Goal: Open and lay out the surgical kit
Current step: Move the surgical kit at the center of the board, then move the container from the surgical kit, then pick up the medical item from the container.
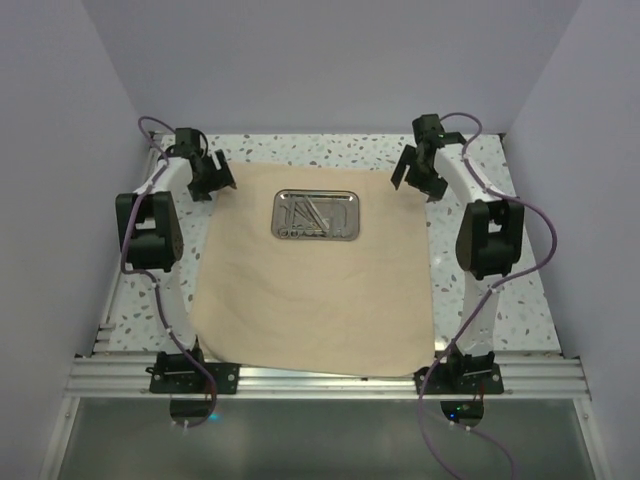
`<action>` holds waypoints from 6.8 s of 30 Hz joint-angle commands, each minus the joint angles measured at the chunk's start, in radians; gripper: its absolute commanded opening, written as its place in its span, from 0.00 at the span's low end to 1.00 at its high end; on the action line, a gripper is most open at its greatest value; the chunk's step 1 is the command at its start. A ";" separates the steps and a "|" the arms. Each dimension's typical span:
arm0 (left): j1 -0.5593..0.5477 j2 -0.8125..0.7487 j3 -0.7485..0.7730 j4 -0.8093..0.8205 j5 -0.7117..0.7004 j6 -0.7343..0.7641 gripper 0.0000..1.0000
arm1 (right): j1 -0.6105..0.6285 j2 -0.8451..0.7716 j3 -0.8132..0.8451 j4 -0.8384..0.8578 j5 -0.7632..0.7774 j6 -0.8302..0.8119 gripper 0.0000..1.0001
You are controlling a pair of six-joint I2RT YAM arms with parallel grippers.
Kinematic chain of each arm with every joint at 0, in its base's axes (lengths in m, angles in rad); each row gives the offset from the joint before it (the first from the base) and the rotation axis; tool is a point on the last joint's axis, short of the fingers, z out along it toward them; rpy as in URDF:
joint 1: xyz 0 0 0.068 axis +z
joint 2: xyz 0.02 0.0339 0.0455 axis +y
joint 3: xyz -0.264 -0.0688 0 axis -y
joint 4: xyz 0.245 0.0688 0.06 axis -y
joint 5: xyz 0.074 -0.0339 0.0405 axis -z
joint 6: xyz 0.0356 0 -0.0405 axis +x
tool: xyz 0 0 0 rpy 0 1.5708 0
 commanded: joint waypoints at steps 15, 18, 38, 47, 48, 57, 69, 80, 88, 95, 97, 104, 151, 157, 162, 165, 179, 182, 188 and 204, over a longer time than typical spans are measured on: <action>0.006 0.092 0.016 -0.005 0.050 0.006 0.55 | -0.053 0.268 0.111 0.031 0.015 -0.044 0.81; 0.006 0.109 0.034 -0.010 0.062 -0.005 0.42 | -0.053 0.326 0.141 0.047 -0.034 -0.058 0.62; 0.008 0.300 0.511 -0.094 -0.035 -0.084 0.00 | -0.081 0.576 0.628 -0.010 -0.103 -0.010 0.02; -0.007 0.150 0.409 -0.090 -0.055 -0.118 0.73 | -0.127 0.443 0.617 0.005 -0.165 0.001 0.95; -0.012 0.115 0.398 -0.087 -0.064 -0.118 0.73 | -0.127 0.405 0.600 0.010 -0.186 0.004 0.94; -0.152 0.107 0.375 -0.077 -0.023 -0.100 0.56 | -0.015 0.300 0.524 0.019 -0.257 0.044 0.88; -0.250 0.141 0.308 -0.070 0.008 -0.074 0.48 | 0.143 0.391 0.473 0.028 -0.303 0.045 0.68; -0.253 0.113 0.208 -0.042 0.002 -0.045 0.41 | 0.180 0.394 0.418 0.024 -0.247 0.021 0.55; -0.254 0.118 0.154 -0.027 -0.004 -0.015 0.40 | 0.216 0.423 0.401 0.022 -0.214 -0.002 0.47; -0.259 0.139 0.154 -0.027 0.013 -0.003 0.34 | 0.224 0.428 0.376 0.021 -0.198 -0.004 0.32; -0.259 0.141 0.154 -0.028 0.017 -0.002 0.29 | 0.227 0.426 0.370 0.019 -0.192 -0.007 0.21; -0.259 0.161 0.156 -0.025 0.056 0.005 0.12 | 0.235 0.432 0.358 0.008 -0.185 -0.016 0.06; -0.368 -0.635 -0.763 0.007 0.007 -0.084 0.00 | 0.467 -0.368 -0.683 0.117 -0.220 0.102 0.00; -0.385 -0.715 -0.870 -0.021 -0.029 -0.118 0.00 | 0.490 -0.421 -0.805 0.137 -0.270 0.086 0.06; -0.388 -0.787 -0.895 -0.068 -0.047 -0.137 0.28 | 0.491 -0.464 -0.803 0.079 -0.206 0.060 0.91; -0.388 -0.821 -0.861 -0.103 -0.064 -0.132 0.44 | 0.490 -0.485 -0.761 0.030 -0.174 0.039 0.94; -0.393 -0.652 -0.664 -0.013 -0.021 -0.037 0.37 | 0.508 -0.346 -0.390 0.094 -0.269 -0.039 0.55; -0.393 -0.632 -0.645 -0.007 -0.018 -0.032 0.36 | 0.554 -0.222 -0.252 0.050 -0.246 -0.076 0.48; -0.391 -0.640 -0.657 0.001 -0.022 -0.022 0.34 | 0.614 -0.054 -0.081 -0.007 -0.241 -0.101 0.47; -0.391 -0.671 -0.706 0.013 -0.030 -0.012 0.31 | 0.669 0.154 0.074 -0.042 -0.218 -0.137 0.42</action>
